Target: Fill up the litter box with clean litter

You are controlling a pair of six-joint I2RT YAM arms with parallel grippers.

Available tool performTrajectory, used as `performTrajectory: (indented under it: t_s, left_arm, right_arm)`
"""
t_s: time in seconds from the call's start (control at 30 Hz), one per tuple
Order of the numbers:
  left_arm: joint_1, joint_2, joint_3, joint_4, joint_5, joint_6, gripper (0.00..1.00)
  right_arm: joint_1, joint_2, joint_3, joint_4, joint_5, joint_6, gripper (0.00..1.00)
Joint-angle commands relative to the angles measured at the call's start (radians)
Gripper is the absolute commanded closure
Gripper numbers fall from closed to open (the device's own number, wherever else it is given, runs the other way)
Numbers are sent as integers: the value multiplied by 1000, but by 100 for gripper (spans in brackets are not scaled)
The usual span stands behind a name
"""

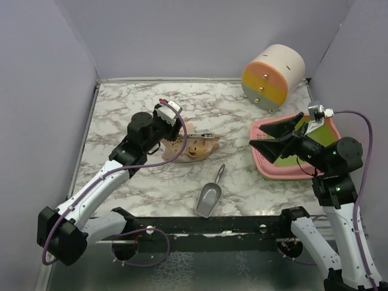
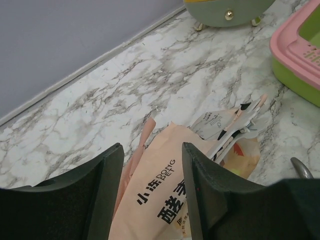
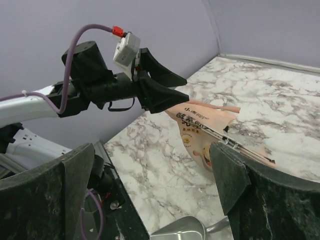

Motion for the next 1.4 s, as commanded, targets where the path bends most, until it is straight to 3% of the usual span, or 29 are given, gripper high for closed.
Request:
performTrajectory:
  t_s: [0.0,0.1,0.13,0.17,0.23,0.27,0.37,0.5,0.67,0.77,0.87,0.93,1.13,1.37]
  left_arm:
    - [16,-29,66,-132,96,125,44]
    - [54,-53,68,-172,172,166,39]
    - [74,-64,68,-184,201,174,38]
    - [94,-76,64,-193,226,180,38]
    - [127,-94,54,-216,259,201,35]
    - [139,-98,56,-235,273,220,35]
    - [180,-97,71,-264,308,231,35]
    - [201,-65,91,-285,330,232,35]
    - [202,-17,106,-311,341,228,35]
    - [198,-8,97,-301,356,224,35]
    - [195,3,93,-298,365,222,35]
    - [194,3,94,-298,367,221,35]
    - [191,-24,78,-294,408,224,35]
    - [189,13,78,-309,461,232,34]
  right_arm:
    - [0,42,77,-93,-83,-111,0]
    - [0,61,26,51,-277,-94,1]
    - [0,73,7,107,-314,-75,7]
    - [0,91,8,113,-326,-81,21]
    - [0,126,67,-35,-241,-212,47]
    - [0,140,95,-116,-179,-283,55]
    - [6,168,122,-143,-70,-437,67]
    - [6,261,159,-105,-99,-500,50]
    - [36,462,238,-112,-93,-545,44]
    - [171,551,274,-155,80,-658,40]
    - [381,656,319,-231,385,-835,37]
    - [460,710,315,-232,481,-928,37]
    - [473,680,185,-55,495,-1066,34]
    - [473,728,205,-61,507,-1217,31]
